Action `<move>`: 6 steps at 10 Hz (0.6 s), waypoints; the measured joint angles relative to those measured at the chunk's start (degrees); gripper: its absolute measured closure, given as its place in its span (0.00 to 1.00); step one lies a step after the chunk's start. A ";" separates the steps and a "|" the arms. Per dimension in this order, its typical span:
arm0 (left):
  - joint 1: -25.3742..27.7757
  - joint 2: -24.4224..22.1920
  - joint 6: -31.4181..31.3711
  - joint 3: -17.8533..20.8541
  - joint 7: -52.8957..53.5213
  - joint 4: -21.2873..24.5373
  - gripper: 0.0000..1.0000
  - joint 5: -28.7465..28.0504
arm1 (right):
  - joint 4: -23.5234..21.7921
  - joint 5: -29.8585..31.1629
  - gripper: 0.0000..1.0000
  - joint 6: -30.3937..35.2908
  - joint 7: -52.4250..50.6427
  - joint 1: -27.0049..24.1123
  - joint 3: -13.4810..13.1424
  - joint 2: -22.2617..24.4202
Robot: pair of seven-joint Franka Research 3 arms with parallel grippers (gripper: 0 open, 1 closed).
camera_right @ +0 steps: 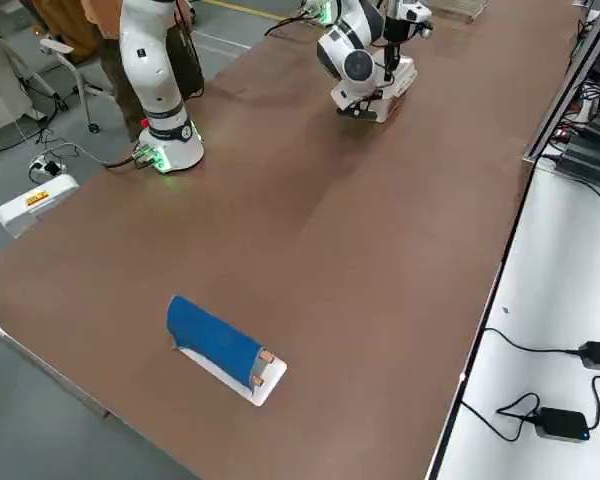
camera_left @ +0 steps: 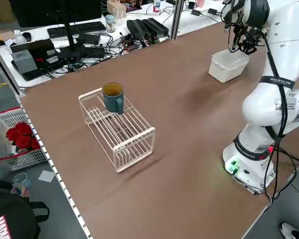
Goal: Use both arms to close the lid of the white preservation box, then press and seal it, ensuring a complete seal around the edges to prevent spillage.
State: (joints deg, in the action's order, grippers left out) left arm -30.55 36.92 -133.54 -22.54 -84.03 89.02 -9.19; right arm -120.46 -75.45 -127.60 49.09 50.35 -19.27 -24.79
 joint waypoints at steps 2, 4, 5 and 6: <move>0.05 0.02 0.00 0.01 0.00 -0.07 0.99 0.00 | 0.03 -0.06 0.97 0.03 0.00 0.00 -0.04 0.00; 0.26 0.05 0.35 0.02 -0.02 -0.28 0.99 0.00 | 0.35 0.05 0.97 1.31 -0.01 0.05 -0.71 -0.17; 0.77 -0.04 1.85 0.06 -0.01 -0.62 0.99 -0.10 | 1.32 1.82 0.96 3.48 -0.21 0.16 -2.25 -0.36; 1.74 -0.51 4.87 0.07 0.13 -0.87 0.99 -0.36 | 3.16 5.73 0.95 6.91 -0.19 0.20 -5.14 -0.29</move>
State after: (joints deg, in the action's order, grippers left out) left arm -28.80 36.41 -128.67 -22.47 -83.90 88.15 -9.55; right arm -117.30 -69.72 -120.68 48.89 50.56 -24.40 -25.08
